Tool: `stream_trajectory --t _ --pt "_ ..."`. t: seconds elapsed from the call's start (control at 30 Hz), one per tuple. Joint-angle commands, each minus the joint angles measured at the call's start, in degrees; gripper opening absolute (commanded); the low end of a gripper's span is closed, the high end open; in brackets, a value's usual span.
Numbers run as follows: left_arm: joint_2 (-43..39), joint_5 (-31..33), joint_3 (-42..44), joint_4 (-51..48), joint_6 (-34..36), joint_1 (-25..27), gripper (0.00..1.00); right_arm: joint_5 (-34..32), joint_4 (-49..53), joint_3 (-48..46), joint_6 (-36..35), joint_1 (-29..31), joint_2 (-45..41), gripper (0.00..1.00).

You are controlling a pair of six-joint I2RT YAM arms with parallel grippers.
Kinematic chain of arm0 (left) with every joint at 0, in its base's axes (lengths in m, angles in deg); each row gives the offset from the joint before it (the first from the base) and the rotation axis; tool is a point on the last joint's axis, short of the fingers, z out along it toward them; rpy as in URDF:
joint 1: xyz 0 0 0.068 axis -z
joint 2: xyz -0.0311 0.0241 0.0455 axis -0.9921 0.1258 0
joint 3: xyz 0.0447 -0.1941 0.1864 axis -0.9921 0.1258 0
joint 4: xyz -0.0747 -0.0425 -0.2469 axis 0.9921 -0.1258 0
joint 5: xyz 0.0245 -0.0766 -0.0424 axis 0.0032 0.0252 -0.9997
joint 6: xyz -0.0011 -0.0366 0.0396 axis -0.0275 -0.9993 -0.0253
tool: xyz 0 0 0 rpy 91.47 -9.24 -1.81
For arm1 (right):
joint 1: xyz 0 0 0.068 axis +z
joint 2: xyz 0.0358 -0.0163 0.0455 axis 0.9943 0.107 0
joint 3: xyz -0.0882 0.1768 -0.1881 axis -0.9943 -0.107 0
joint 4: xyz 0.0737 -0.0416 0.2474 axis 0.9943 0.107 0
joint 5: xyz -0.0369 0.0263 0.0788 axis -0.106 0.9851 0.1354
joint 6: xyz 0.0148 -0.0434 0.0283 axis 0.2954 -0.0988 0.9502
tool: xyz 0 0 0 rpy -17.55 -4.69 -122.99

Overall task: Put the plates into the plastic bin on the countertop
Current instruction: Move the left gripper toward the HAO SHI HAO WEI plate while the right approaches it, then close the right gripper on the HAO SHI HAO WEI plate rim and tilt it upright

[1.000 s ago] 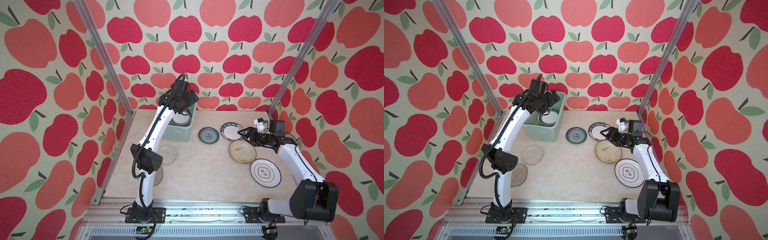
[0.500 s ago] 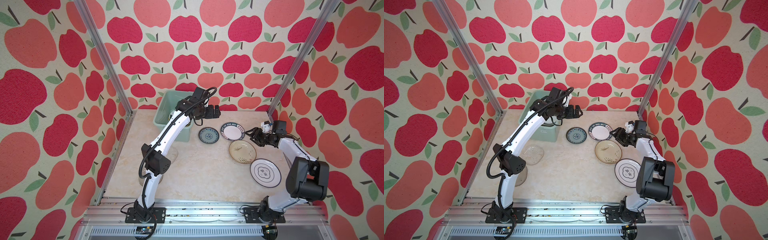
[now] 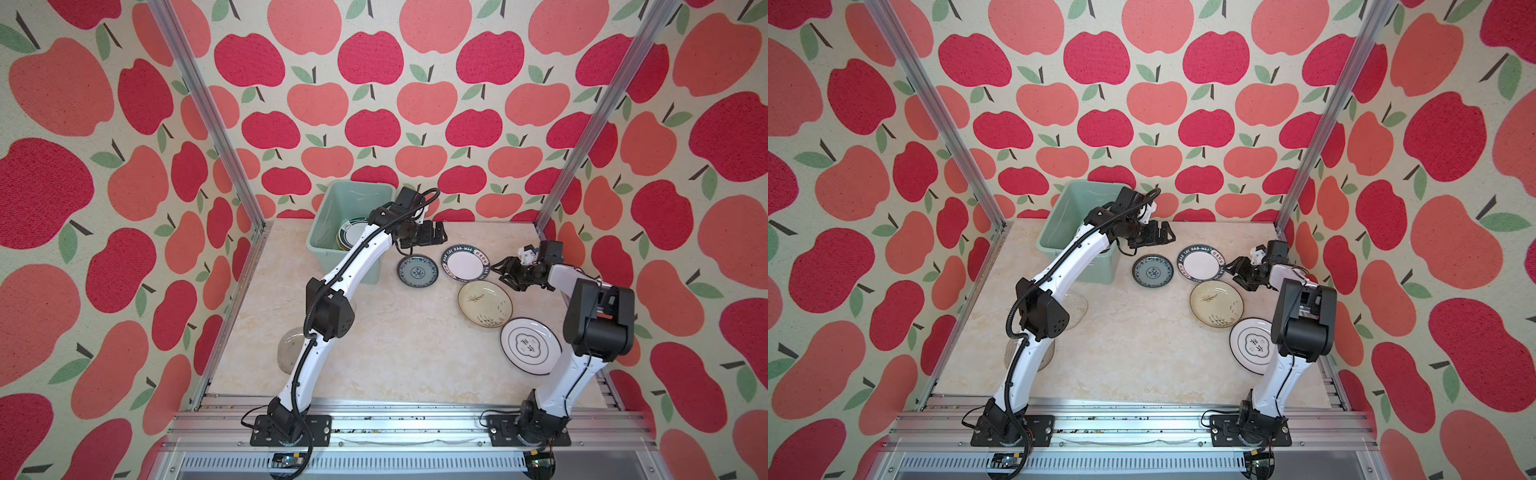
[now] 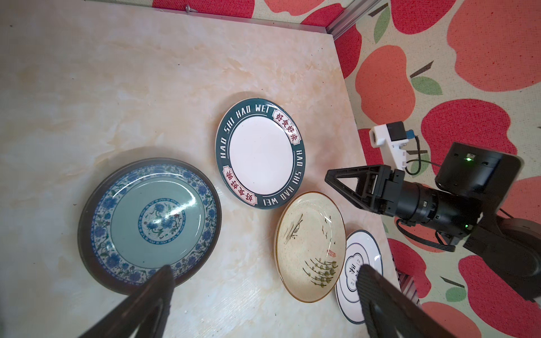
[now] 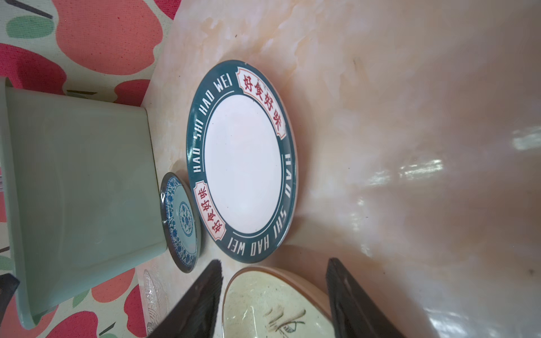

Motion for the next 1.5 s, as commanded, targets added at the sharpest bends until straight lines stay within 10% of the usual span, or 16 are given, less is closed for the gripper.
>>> stream_trajectory --t 0.0,0.83,1.47 --pt "0.2 -2.1 -1.0 0.6 1.3 -0.4 1.00 0.7 -3.4 2.4 1.1 -0.1 2.9 0.57" --pt "-9.8 -4.7 14.3 12.4 -0.9 -1.5 0.99 3.0 -8.4 7.1 3.9 3.5 15.2 0.18" --pt "-19.8 -2.4 20.1 13.4 -3.8 -1.8 0.99 5.4 -8.3 10.4 11.6 3.2 5.4 0.00"
